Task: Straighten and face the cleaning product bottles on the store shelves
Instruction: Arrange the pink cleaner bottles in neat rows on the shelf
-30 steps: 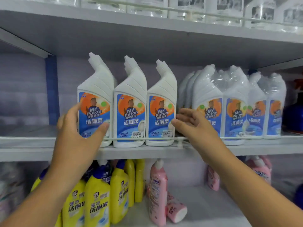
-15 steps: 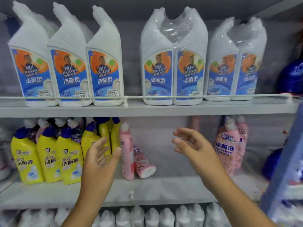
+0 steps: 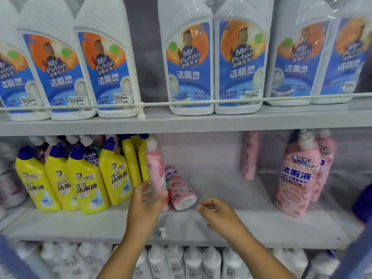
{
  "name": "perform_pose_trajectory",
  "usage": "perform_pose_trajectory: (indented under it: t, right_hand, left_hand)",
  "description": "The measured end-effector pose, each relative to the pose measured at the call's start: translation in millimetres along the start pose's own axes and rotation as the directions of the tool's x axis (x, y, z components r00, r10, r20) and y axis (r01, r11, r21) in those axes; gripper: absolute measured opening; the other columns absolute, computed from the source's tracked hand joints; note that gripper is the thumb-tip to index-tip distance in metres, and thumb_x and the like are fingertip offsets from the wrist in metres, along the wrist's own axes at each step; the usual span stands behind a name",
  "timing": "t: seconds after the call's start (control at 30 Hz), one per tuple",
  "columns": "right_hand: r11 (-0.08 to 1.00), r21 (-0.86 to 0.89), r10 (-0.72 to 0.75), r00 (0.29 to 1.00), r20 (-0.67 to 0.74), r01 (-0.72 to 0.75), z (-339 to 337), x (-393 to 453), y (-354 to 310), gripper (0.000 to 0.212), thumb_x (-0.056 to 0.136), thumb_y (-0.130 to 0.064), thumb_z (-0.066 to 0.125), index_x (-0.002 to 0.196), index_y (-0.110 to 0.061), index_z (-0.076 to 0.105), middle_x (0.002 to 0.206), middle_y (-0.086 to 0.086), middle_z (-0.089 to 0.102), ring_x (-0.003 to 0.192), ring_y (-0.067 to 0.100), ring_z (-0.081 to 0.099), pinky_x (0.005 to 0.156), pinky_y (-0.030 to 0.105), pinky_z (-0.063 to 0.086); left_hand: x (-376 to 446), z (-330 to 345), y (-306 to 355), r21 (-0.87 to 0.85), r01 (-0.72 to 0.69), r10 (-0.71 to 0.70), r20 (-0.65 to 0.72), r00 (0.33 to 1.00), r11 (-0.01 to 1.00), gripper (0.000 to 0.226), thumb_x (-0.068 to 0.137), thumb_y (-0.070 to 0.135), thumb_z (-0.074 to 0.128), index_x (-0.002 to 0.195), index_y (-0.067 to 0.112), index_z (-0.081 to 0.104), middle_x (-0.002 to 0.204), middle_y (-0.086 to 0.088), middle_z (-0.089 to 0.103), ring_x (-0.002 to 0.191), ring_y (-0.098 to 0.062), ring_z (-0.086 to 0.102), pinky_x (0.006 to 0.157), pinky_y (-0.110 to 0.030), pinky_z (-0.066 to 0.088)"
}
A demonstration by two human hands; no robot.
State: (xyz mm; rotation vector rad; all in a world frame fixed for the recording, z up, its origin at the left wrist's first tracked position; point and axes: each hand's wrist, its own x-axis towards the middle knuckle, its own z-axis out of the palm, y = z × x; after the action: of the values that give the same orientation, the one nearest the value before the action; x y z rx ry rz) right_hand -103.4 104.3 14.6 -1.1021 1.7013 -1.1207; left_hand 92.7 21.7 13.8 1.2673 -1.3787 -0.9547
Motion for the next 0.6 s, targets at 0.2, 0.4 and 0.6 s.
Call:
perform_pose_trajectory:
  t: [0.2,0.4,0.6]
  right_hand:
    - [0.974,-0.226,0.0,0.996,-0.085,-0.02,32.2,76.1,-34.7,0.011,0.091,-0.032,0.066,0.089,-0.021,0.064,0.087,-0.004,0.062,0.088,0.019,0.061,0.074,0.028,0.047]
    - [0.878,-0.456,0.165,0.986,0.009,-0.142,73.2,138.0,-48.8,0.059,0.062,-0.05,0.074,0.107,-0.013,0.061,0.114,0.009,0.07,0.101,0.026,0.069,0.086,0.033,0.058]
    - [0.931,-0.302,0.216,0.976,0.003,-0.205,73.4,158.5,-40.5,0.028,0.074,-0.042,0.084,0.071,-0.018,0.069,0.065,-0.005,0.07,0.048,0.002,0.064,0.045,0.01,0.045]
  left_hand:
    - [43.2,10.4,-4.4,0.174,-0.117,0.123,-0.021,0.992,0.978,0.097,0.058,0.072,0.079,0.138,0.028,0.048,0.135,0.007,0.058,0.108,-0.013,0.067,0.085,-0.041,0.058]
    - [77.3,-4.7,-22.7,0.101,-0.179,0.17,0.088,0.981,0.979,0.067,0.06,0.06,0.078,0.12,0.036,0.059,0.107,0.025,0.071,0.091,0.003,0.07,0.075,-0.026,0.059]
    - [109.8,-19.5,-44.2,0.012,-0.149,0.141,0.265,0.954,0.989,0.052,0.077,0.007,0.084,0.11,0.04,0.062,0.099,0.023,0.076,0.089,0.006,0.071,0.075,-0.014,0.054]
